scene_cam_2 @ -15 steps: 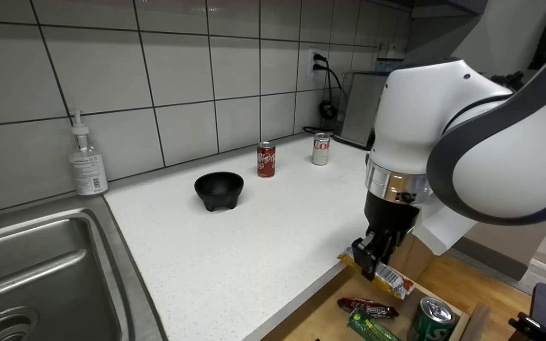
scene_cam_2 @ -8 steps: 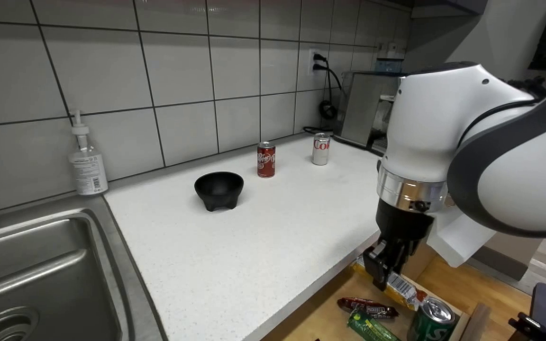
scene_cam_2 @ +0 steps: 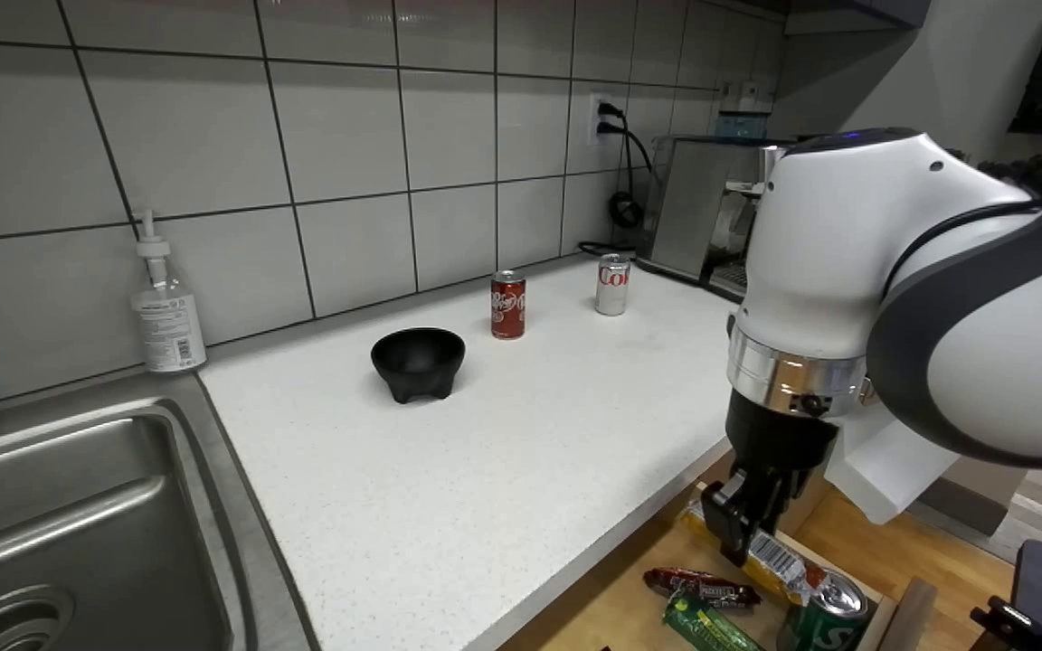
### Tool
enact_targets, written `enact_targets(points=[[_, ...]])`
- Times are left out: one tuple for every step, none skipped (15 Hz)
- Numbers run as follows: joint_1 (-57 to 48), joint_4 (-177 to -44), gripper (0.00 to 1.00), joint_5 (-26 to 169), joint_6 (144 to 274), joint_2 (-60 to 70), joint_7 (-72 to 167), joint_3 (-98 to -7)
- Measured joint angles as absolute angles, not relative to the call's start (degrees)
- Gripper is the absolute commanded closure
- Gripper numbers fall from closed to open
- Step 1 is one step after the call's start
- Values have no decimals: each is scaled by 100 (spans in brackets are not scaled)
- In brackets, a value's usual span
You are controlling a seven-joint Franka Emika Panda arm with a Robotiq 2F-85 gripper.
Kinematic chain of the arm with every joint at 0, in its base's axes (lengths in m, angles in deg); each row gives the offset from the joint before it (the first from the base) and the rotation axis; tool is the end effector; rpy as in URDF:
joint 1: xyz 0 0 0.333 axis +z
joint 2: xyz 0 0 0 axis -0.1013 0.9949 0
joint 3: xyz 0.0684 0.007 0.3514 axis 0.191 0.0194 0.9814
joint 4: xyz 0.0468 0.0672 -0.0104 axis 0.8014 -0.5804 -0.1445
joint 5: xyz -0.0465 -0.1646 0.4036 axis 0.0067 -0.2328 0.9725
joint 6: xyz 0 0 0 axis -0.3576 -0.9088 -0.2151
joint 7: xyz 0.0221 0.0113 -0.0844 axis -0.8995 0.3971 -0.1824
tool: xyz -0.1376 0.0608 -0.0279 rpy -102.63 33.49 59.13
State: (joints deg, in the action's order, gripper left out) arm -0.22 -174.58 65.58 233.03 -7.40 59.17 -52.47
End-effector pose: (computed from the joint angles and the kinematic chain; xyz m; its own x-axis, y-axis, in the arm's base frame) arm 0.4124 0.0175 0.1528 0.9946 -0.1032 -0.0094 -0.1024 -0.9930 0.0595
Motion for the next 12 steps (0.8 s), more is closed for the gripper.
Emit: enact_targets(points=[[-22,-17458,31,6558,23303,-739,5917,-5246],[-22,-17458,25,6558,23303,-739,5917,-5245],[-22,-17458,16,6558,23303,-739,5917,-5244],[-22,-17458,10,6558,23303,-739,5917,-5242],[-22,-17458,3,6558,23303,-739,5917,-5241],[-22,-17457,0,6558,23303,-739,5917,-5240],[-22,-17455,0,6558,23303,-739,5916,-5238],[-22,-17452,0,6558,23303,-739,5916,-5235],[-22,-17446,0,6558,23300,-739,5912,-5228],[-22,-17440,0,6558,23298,-739,5902,-5219],[-22,-17432,0,6565,23292,-739,5874,-5201],[-22,-17424,0,6569,23288,-739,5844,-5176]])
